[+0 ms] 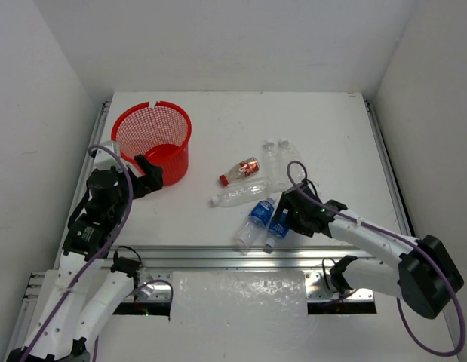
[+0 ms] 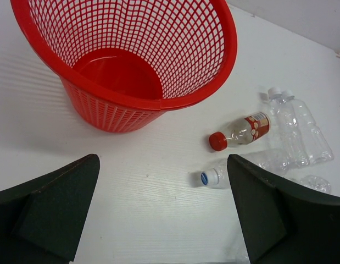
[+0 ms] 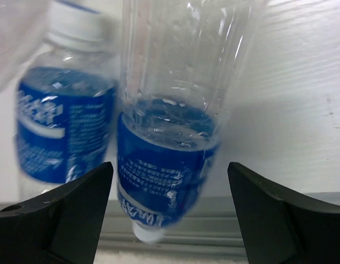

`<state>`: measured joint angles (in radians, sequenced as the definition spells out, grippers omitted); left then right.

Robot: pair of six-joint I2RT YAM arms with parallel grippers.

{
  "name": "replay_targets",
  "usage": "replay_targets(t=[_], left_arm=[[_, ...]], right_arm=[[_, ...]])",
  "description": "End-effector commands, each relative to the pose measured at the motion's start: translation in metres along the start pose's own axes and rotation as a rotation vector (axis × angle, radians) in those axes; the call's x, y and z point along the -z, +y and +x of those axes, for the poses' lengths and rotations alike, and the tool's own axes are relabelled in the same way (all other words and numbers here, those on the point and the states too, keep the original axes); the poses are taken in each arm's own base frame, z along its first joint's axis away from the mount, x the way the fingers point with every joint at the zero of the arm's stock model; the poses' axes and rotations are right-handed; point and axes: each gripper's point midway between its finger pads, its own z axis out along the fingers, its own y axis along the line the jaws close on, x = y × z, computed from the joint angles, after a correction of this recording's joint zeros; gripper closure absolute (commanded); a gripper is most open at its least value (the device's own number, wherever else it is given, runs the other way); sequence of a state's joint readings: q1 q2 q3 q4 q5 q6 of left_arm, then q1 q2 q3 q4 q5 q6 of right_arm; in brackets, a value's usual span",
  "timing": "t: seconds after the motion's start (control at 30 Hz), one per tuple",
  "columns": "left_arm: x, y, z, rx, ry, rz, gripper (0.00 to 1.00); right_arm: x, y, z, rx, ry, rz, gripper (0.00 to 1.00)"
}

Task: Put the plastic bottles in the bin

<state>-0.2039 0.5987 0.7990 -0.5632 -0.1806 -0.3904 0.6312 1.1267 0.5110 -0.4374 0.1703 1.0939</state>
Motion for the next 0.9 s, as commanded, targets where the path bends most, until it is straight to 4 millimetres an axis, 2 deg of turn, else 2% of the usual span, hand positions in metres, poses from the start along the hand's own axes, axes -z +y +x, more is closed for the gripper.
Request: replay_targets(t=[0.0,0.03,0.1,0.17,0.2,0.27,0.3,0.33,0.4,0.43,0.47,0.5,0.53,0.6,0.63,0.67,0.7,0.73,0.77,0.8,0.83,0.87], left_arm=[[0.000,-0.011,-0.011,-0.004,-0.039,0.051,0.00],[0.001,-0.012,-0.013,-0.004,-0.044,0.057,0.00],[0.003,-0.014,-0.014,-0.005,-0.047,0.068,0.00],[0.008,-0.019,-0.019,-0.009,-0.058,0.092,0.01],[0.012,-0.021,-0.021,-0.010,-0.067,0.105,0.01],[0.024,-0.037,-0.024,-0.018,-0.100,0.219,0.01],[0.029,-0.047,-0.023,-0.010,-0.093,0.276,0.01],[0.038,-0.068,-0.016,-0.009,-0.046,0.398,0.01],[0.048,-0.090,-0.010,0.018,0.025,0.520,0.01],[0.053,-0.107,-0.003,0.018,0.084,0.621,0.01],[0.056,-0.115,-0.001,0.022,0.104,0.670,0.01],[0.058,-0.122,0.000,0.026,0.118,0.716,0.01],[0.063,-0.136,0.002,0.038,0.144,0.805,0.00],[0.072,-0.156,0.004,0.075,0.205,0.924,0.00],[0.088,-0.181,0.009,0.049,0.252,1.084,0.00],[0.099,-0.195,0.008,0.039,0.264,1.160,0.00],[0.110,-0.220,0.019,0.003,0.287,1.239,0.00],[0.118,-0.235,0.012,-0.019,0.272,1.261,0.00],[0.119,-0.244,0.018,-0.041,0.295,1.249,0.00],[0.119,-0.256,0.037,-0.077,0.345,1.242,0.00],[0.122,-0.265,0.034,-0.081,0.345,1.254,0.00],[0.117,-0.271,0.043,-0.081,0.372,1.238,0.00]], right_arm=[[-0.013,-0.004,-0.015,-0.051,-0.104,0.027,0.16],[-0.018,-0.012,-0.010,-0.042,-0.103,0.037,0.17],[-0.023,-0.012,-0.007,-0.029,-0.106,0.012,0.26],[-0.027,-0.020,-0.001,-0.013,-0.106,0.017,0.31],[-0.023,-0.023,-0.002,-0.014,-0.115,0.020,0.40],[-0.015,-0.026,-0.006,0.014,-0.147,0.009,0.51],[-0.009,-0.033,-0.006,0.034,-0.154,0.020,0.62],[0.007,-0.022,-0.017,0.034,-0.209,-0.050,0.68],[0.026,-0.017,-0.022,0.101,-0.242,-0.105,0.78],[0.049,-0.001,-0.035,0.110,-0.301,-0.198,0.81],[0.063,0.015,-0.041,0.148,-0.336,-0.284,0.81],[0.077,0.034,-0.034,0.264,-0.316,-0.411,0.81],[0.105,0.064,-0.042,0.322,-0.379,-0.578,0.81],[0.134,0.096,-0.025,0.510,-0.355,-0.795,0.81],[0.163,0.115,-0.008,0.594,-0.293,-0.962,0.81],[0.170,0.124,-0.003,0.631,-0.256,-1.018,0.81],[0.196,0.138,0.002,0.686,-0.247,-1.143,0.81],[0.206,0.145,0.005,0.707,-0.236,-1.200,0.81],[0.218,0.156,0.003,0.734,-0.259,-1.275,0.81],[0.230,0.162,0.004,0.738,-0.245,-1.324,0.82],[0.242,0.166,0.007,0.774,-0.239,-1.391,0.83],[0.247,0.170,0.007,0.776,-0.224,-1.412,0.83]])
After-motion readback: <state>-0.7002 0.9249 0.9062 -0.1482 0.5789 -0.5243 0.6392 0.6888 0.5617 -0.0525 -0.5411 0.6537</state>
